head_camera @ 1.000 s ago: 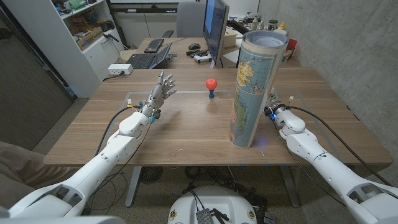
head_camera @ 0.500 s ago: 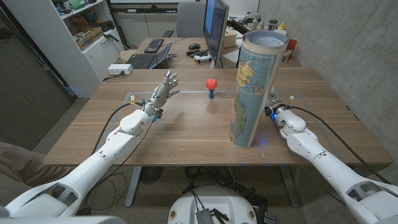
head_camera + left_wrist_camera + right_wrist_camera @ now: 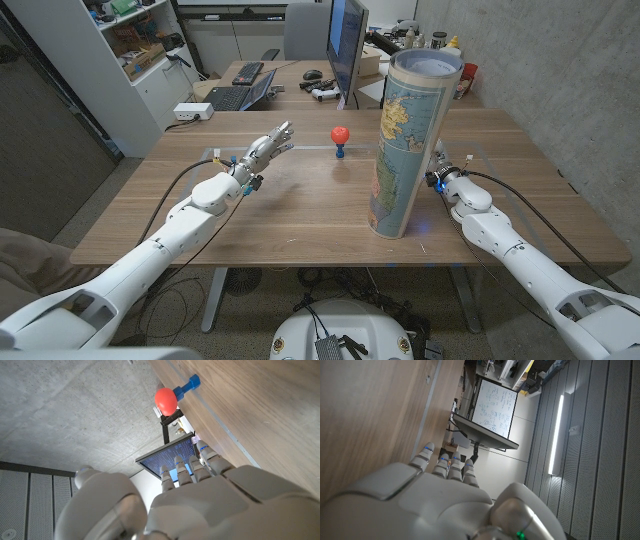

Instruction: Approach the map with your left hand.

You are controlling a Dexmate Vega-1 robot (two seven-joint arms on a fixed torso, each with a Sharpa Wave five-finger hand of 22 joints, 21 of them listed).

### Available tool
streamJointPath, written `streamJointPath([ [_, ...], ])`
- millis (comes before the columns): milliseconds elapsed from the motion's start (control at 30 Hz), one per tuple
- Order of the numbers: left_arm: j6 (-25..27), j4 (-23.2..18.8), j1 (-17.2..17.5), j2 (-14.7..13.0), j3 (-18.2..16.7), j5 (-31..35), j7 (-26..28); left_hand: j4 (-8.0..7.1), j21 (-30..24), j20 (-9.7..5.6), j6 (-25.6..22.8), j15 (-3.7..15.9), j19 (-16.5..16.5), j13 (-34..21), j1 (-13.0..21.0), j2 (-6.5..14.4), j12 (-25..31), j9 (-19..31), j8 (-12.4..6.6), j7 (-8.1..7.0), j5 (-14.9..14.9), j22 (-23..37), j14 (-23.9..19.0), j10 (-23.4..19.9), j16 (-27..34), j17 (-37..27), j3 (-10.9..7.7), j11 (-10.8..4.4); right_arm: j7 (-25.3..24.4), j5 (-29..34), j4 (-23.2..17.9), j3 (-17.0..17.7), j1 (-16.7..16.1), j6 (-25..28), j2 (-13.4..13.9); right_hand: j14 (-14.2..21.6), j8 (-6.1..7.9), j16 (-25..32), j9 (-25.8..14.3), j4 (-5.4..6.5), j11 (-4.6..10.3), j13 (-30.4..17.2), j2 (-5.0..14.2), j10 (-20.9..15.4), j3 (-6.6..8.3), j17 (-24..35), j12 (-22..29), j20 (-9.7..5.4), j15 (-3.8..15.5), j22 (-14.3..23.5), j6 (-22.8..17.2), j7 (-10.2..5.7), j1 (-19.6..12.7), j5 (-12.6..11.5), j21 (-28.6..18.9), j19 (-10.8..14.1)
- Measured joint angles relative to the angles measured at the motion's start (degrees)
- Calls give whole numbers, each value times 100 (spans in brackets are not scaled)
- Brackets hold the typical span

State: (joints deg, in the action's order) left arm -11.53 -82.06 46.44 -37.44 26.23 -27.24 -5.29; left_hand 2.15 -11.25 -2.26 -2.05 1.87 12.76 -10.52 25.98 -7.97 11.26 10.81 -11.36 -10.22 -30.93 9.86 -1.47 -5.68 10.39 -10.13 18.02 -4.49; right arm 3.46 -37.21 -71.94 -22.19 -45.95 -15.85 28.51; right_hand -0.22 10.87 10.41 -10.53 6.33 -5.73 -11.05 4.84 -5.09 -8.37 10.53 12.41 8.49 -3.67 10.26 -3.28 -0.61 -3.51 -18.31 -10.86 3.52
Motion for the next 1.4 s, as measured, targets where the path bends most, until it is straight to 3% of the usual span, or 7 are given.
streamJointPath([
  [133,72,-86,-17,-90,36,98,-4,23,0,0,-61,0,0,0,53,7,0,-16,-12,61,0,0,0,33,0,0,-23,-33,-9,24,0,-16,2,21,4,0,0,0,0,0,0,0,0,0,0,0,0,-20,0,0,0,0,0,0,0,-20],
  [833,272,-240,-271,-263,282,487,-250,94,0,15,-8,29,79,0,174,-23,0,-15,-12,8,22,1,-30,62,24,-1,1,-62,-50,126,14,-71,38,54,20,-32,0,0,0,0,-1,1,0,1,0,0,0,0,-31,0,23,22,0,0,0,-41],
  [1400,-308,82,-380,-43,388,661,-397,54,0,-8,-61,32,175,0,112,-84,0,0,-11,-44,136,2,-132,40,67,-1,91,-84,-94,201,56,-110,64,115,41,-31,0,0,0,-25,-31,1,0,31,25,-1,0,0,-31,0,22,22,0,0,0,-41],
])
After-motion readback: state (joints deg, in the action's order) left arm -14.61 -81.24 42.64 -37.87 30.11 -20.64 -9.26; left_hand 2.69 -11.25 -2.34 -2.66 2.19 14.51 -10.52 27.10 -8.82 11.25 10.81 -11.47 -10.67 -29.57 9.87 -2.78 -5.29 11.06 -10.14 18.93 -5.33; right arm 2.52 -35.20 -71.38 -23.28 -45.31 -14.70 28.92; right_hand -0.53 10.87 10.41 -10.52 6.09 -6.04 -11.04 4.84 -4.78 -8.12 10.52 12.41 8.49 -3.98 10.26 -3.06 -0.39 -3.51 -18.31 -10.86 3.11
